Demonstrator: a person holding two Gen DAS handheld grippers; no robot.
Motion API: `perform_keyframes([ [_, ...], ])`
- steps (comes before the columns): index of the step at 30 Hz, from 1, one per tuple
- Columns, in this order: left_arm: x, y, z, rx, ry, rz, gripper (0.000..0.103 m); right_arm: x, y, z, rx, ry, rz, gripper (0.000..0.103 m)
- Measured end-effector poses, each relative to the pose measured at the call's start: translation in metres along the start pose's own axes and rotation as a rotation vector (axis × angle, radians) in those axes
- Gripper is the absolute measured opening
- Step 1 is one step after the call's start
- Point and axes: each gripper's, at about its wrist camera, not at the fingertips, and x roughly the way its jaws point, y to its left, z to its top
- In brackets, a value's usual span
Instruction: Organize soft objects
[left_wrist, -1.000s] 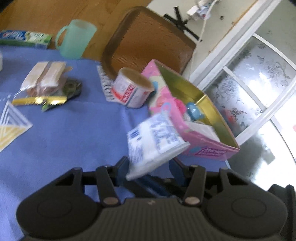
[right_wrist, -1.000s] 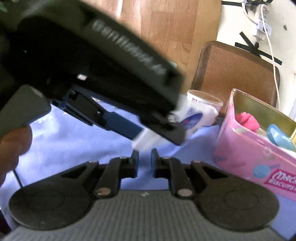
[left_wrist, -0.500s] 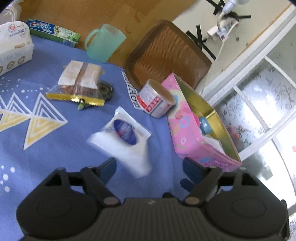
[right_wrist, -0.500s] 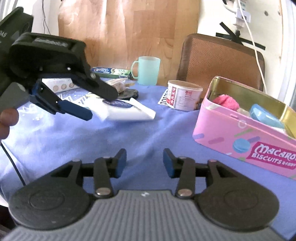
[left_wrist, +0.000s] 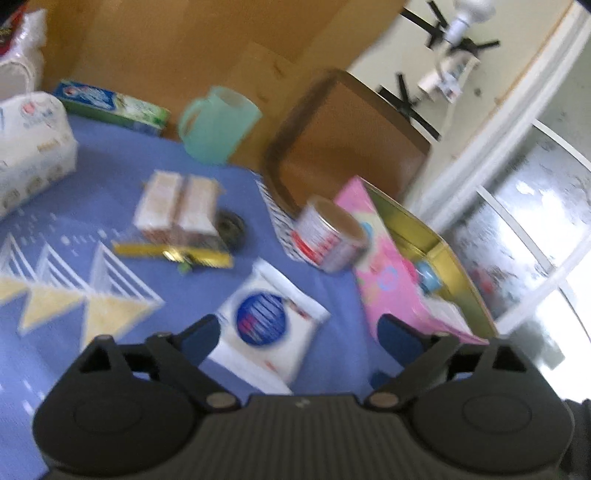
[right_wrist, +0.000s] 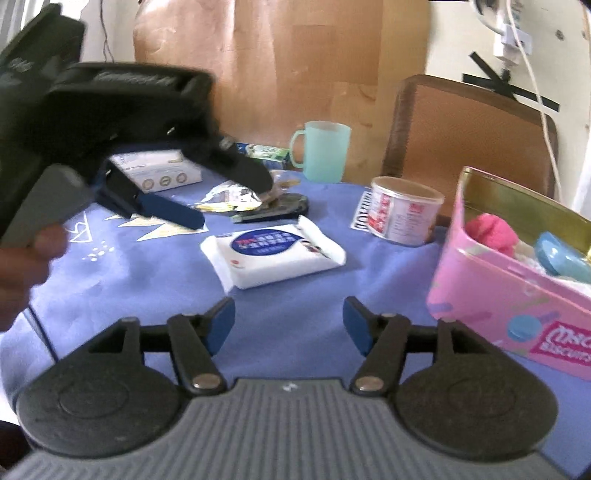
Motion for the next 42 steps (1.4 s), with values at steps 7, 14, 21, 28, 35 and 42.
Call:
perform_keyframes([
  [7,0.035,0.017,0.002,0.012,0.080,0.015,0.102,0.035,0.007,0.013,0.014,0.064,0.049,0.085],
  [14,0.039,0.006,-0.008,0.030,0.103,-0.039,0.096,0.053,0.010,0.020,0.018,0.089,0.049,0.091],
  [21,0.035,-0.009,-0.019,0.076,0.132,-0.058,0.095,0.041,0.016,0.015,-0.017,0.066,0.020,0.085],
  [28,0.024,-0.013,-0.035,0.070,0.152,-0.092,0.094,0.019,0.027,0.002,-0.057,0.045,-0.007,0.080],
  [35,0.012,-0.019,-0.052,0.069,0.170,-0.131,0.094,-0.004,0.037,-0.012,-0.096,0.027,-0.030,0.080],
  [42,0.003,-0.012,-0.046,0.033,0.162,-0.143,0.096,-0.002,0.033,-0.012,-0.117,0.017,-0.043,0.085],
])
